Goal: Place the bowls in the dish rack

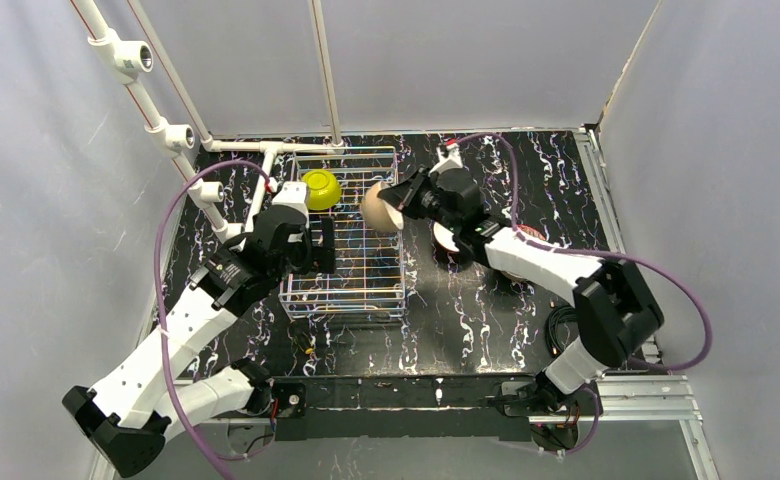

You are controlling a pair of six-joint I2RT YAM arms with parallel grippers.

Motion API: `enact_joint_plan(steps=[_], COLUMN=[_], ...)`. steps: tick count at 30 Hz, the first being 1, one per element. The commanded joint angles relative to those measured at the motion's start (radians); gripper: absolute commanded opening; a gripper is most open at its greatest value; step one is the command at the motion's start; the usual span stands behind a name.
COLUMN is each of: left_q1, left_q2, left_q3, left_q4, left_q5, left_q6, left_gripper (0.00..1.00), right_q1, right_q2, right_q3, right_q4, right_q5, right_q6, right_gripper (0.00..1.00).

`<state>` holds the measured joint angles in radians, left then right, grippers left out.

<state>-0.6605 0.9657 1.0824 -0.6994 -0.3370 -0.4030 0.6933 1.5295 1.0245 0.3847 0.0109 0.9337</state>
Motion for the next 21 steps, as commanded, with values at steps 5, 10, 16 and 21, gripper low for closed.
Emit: enact_joint_plan(steps=[5, 10, 16, 21], left_q1=[-0.003, -0.004, -0.003, -0.004], left_q2=[-0.067, -0.091, -0.102, -0.103], left_q3=[-0.04, -0.049, -0.059, -0.06], left_q4=[-0.065, -0.066, -0.065, -0.064], left_q5=[-0.164, -0.194, -0.201, -0.197], left_q6=[-0.051, -0.064, -0.069, -0.069], left_gripper=[0.98, 0.98, 0.98, 0.98], right_q1=[0.107, 0.145, 0.167, 0.168], right_q2=[0.156, 0.277, 0.368, 0.402], right_q3=[0.191, 0.259, 0.268, 0.242], right_q4=[0.281, 0.33, 0.413, 0.438], right_q5=[-0.058, -0.061, -0.072, -0.064], right_q6=[0.11, 0.174, 0.248, 0.302], right_gripper=[0.01, 0.01, 0.01, 0.01])
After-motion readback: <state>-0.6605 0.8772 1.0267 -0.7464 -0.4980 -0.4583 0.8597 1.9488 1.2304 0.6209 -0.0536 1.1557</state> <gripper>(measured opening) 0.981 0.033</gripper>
